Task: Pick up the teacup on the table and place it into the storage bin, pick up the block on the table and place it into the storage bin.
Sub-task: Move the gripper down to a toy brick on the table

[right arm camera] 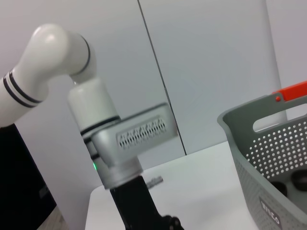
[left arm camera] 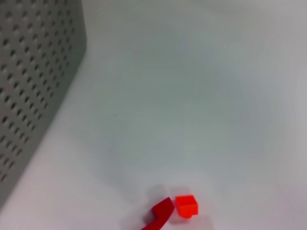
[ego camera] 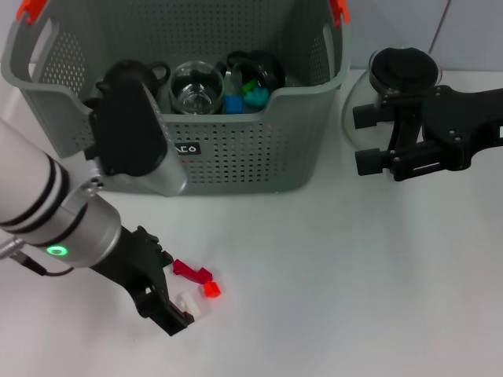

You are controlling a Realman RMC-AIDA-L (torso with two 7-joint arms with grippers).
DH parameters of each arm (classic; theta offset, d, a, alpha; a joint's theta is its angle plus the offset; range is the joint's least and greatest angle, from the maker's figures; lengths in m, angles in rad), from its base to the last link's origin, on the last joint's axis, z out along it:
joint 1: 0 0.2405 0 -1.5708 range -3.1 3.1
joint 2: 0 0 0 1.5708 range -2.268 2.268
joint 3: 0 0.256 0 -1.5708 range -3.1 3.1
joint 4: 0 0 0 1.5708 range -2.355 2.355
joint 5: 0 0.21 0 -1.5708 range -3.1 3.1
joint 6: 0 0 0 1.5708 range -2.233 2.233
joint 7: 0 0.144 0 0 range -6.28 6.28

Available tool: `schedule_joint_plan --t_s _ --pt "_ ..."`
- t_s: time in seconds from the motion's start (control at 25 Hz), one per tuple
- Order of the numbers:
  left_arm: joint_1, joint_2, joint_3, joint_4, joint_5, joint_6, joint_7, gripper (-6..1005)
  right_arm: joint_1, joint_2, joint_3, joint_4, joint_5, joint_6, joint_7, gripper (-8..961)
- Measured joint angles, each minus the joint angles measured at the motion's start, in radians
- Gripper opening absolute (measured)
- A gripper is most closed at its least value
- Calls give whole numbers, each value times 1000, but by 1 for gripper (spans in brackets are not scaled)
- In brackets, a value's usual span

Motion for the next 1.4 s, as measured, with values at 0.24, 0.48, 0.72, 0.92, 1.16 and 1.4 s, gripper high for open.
schedule_joint_plan --t_s 0.24,0.48,0.72,0.92,1.16,1.4 --pt "5 0 51 37 1 -63 -24 947 -3 -1 12 0 0 0 -3 924" --pt "5 2 109 65 3 -98 -62 946 -7 -4 12 -3 0 1 -6 924" --pt "7 1 141 92 10 -128 -77 945 -8 -7 12 -1 0 2 -15 925" --pt "1 0 161 130 28 -159 -90 944 -11 -7 12 1 0 2 -17 925" --pt "-4 1 174 145 40 -182 -97 942 -13 -8 14 1 0 2 -19 925" --pt "-10 -2 186 157 53 -201 -104 941 -15 -8 21 2 0 1 -21 925"
